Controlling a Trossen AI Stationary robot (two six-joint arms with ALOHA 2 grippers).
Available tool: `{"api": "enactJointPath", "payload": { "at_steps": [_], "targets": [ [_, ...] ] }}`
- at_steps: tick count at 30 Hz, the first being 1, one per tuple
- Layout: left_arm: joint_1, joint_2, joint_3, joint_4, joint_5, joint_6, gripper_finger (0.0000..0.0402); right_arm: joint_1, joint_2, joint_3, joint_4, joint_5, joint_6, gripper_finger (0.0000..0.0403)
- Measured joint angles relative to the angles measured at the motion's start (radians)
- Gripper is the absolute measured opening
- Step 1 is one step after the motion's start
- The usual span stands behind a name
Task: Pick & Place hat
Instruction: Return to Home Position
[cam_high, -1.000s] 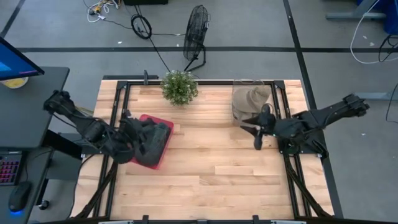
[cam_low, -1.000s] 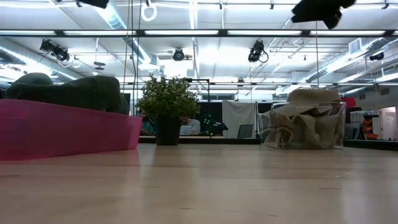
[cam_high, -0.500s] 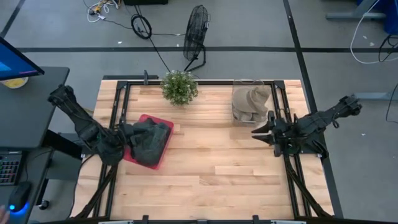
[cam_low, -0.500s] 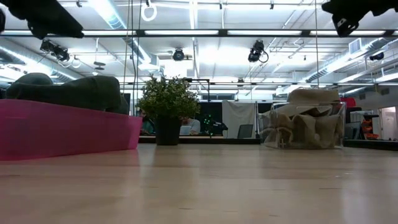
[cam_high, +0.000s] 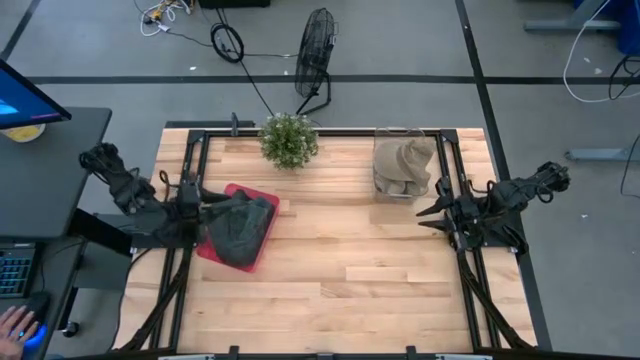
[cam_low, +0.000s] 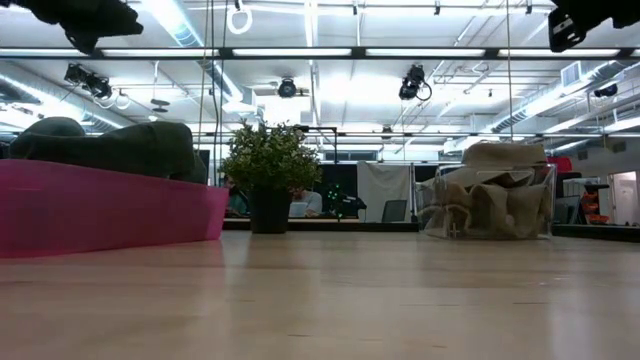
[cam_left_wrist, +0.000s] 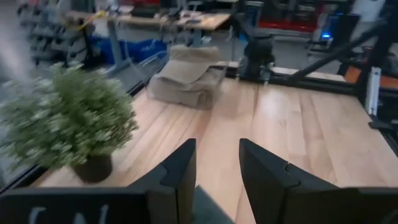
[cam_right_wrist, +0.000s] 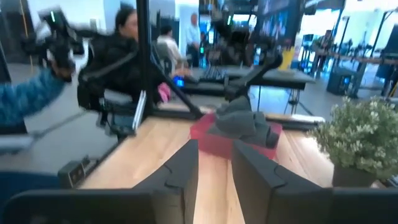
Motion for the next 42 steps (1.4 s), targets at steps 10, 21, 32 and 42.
{"api": "enactJointPath", "payload": {
  "at_steps": [10, 21, 32, 42],
  "targets": [
    [0.080, -0.109, -0.269, 0.512, 0.116, 0.360, 0.0126, 0.000, -0.088, -0.084, 0.088, -0.018, 0.008, 0.0098],
    [0.247, -0.311, -0.356, 0.490, 0.277, 0.418, 0.0126, 0.000, -0.171, -0.176, 0.151, -0.018, -0.011, 0.0098],
    [0.274, -0.413, -0.392, 0.426, 0.299, 0.426, 0.0126, 0.000, -0.171, -0.253, 0.180, -0.027, 0.027, 0.0098],
    [0.274, -0.415, -0.537, 0.610, 0.384, 0.467, 0.0126, 0.000, -0.171, -0.350, 0.297, -0.045, 0.023, 0.0098]
  ]
}}
